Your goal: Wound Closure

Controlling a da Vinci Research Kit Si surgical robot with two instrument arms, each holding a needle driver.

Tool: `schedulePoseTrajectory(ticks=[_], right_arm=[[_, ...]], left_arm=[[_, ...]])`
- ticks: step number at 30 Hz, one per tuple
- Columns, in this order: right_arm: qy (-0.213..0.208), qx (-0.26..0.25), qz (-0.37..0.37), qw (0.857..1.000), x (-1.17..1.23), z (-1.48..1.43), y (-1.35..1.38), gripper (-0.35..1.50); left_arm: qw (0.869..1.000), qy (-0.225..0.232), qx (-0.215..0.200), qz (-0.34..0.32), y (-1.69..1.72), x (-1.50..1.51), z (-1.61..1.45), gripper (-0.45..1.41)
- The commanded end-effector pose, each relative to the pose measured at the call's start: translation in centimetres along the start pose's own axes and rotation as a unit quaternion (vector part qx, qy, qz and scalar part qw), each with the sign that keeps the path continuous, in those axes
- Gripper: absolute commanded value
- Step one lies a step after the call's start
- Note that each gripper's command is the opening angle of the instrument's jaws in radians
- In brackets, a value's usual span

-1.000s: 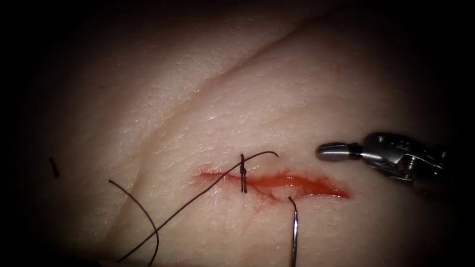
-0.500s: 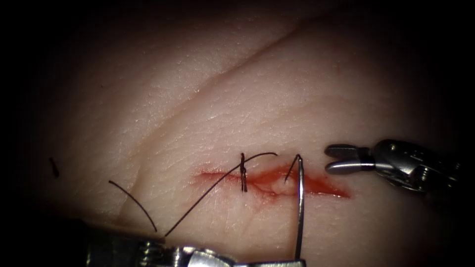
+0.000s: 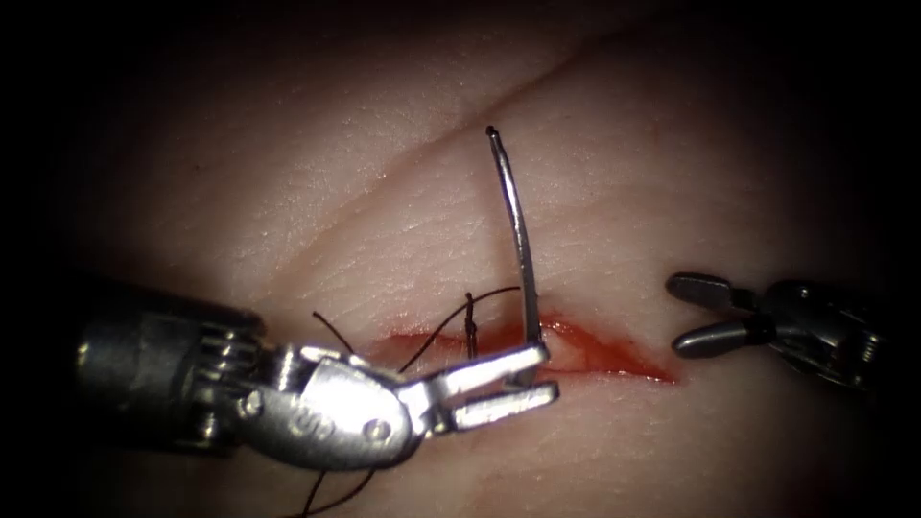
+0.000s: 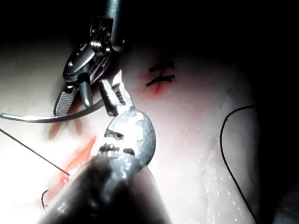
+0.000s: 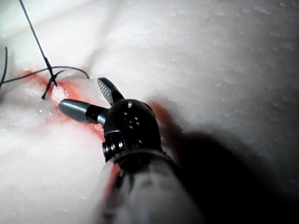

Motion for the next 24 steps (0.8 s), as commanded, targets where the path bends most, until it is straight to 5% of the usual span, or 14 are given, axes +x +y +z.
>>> schedulePoseTrajectory(ticks=[1,8,16,24], right_arm=[[0.003,0.004,0.025,1.000,-0.02,0.09,-0.04,0.91],[0.008,0.011,0.115,0.993,0.08,0.11,-0.20,1.14],[-0.015,0.003,0.156,0.988,0.10,0.29,-0.44,1.36],[-0.028,-0.003,0.182,0.983,0.14,0.62,-0.41,1.43]], left_arm=[[1.000,-0.001,0.002,0.005,0.03,-0.04,0.06,-0.45],[1.000,-0.006,0.014,0.027,0.24,-0.16,0.17,-0.45],[0.998,-0.033,0.012,0.051,0.40,-0.62,0.27,-0.45],[0.994,-0.068,0.013,0.089,0.58,-0.91,0.33,-0.45]])
